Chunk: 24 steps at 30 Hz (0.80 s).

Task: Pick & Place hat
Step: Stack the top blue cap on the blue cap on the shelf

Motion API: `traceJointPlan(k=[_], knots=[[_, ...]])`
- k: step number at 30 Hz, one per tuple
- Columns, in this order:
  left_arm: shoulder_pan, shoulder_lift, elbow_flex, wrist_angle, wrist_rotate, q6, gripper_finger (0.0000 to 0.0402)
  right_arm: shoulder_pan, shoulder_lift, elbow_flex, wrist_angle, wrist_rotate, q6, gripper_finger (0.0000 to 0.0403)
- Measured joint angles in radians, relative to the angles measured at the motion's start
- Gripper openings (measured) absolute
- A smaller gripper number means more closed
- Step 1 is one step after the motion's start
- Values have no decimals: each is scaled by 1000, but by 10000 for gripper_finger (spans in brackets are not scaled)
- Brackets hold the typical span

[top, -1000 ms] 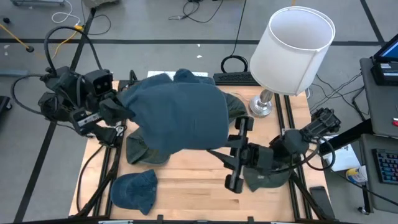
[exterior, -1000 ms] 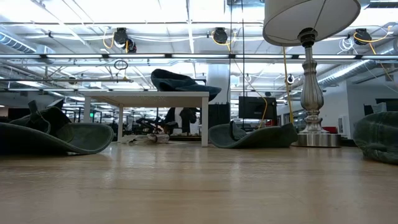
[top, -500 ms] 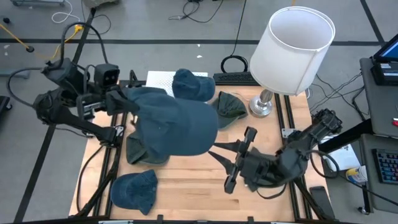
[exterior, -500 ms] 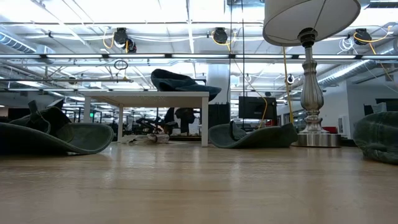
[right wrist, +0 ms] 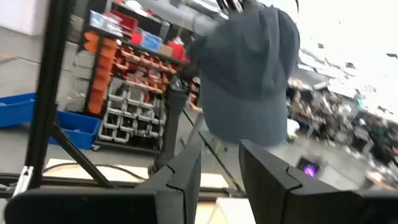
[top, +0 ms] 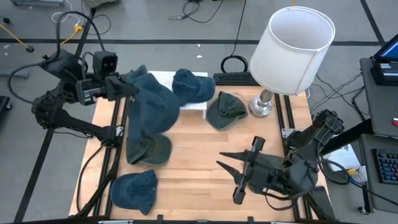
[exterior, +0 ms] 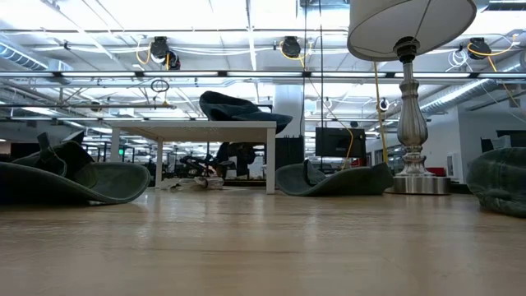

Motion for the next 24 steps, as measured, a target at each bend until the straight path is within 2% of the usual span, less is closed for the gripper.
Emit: traceJointPlan(k=[6,12,24], knots=[[61,1,0,4,59,-5,2,6,0,0,-17,23,69,100],[135,10,0,6,102,2,2,-3,0,0,-18,23,69,100],[336,168,0,74,424,28,2,-14,0,0,-22,23,35,100]])
